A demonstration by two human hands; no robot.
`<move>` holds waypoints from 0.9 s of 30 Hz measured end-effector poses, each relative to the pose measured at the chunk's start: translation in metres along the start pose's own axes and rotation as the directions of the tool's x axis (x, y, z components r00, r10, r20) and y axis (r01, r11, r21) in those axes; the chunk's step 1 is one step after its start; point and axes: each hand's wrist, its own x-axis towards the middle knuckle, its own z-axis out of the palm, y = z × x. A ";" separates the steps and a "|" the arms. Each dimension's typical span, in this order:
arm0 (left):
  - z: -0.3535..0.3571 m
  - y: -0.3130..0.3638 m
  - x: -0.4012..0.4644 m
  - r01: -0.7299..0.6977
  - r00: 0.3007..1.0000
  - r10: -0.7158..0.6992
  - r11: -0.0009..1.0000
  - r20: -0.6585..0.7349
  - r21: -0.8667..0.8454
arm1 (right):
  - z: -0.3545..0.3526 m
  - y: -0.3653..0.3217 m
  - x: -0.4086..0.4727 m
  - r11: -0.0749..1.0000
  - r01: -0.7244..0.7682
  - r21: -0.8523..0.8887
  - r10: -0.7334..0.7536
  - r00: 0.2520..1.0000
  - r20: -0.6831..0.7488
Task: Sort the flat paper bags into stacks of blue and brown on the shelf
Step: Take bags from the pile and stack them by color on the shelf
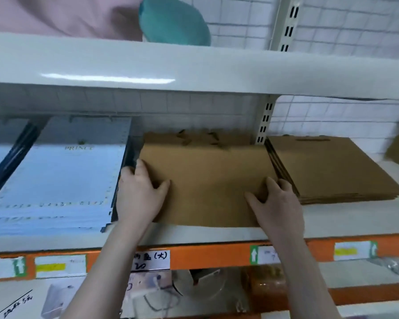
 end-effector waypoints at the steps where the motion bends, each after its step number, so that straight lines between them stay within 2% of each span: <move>1: 0.006 0.003 0.002 0.011 1.000 -0.011 1.000 -0.007 0.022 | 0.003 0.003 0.009 1.000 0.014 -0.001 -0.014 1.000 0.007; 8: 0.032 0.006 0.007 0.109 0.994 -0.103 0.978 -0.043 0.176 | 0.019 0.011 0.042 0.995 0.101 -0.016 -0.098 0.989 0.113; 14: 0.038 0.003 0.023 0.130 0.991 -0.129 0.984 -0.015 0.121 | 0.029 0.005 0.062 0.980 0.186 -0.073 -0.179 0.980 0.085; 27: 0.041 0.011 0.036 0.149 0.989 -0.151 0.981 0.005 0.123 | 0.038 -0.001 0.078 0.979 0.184 -0.089 -0.179 0.982 0.061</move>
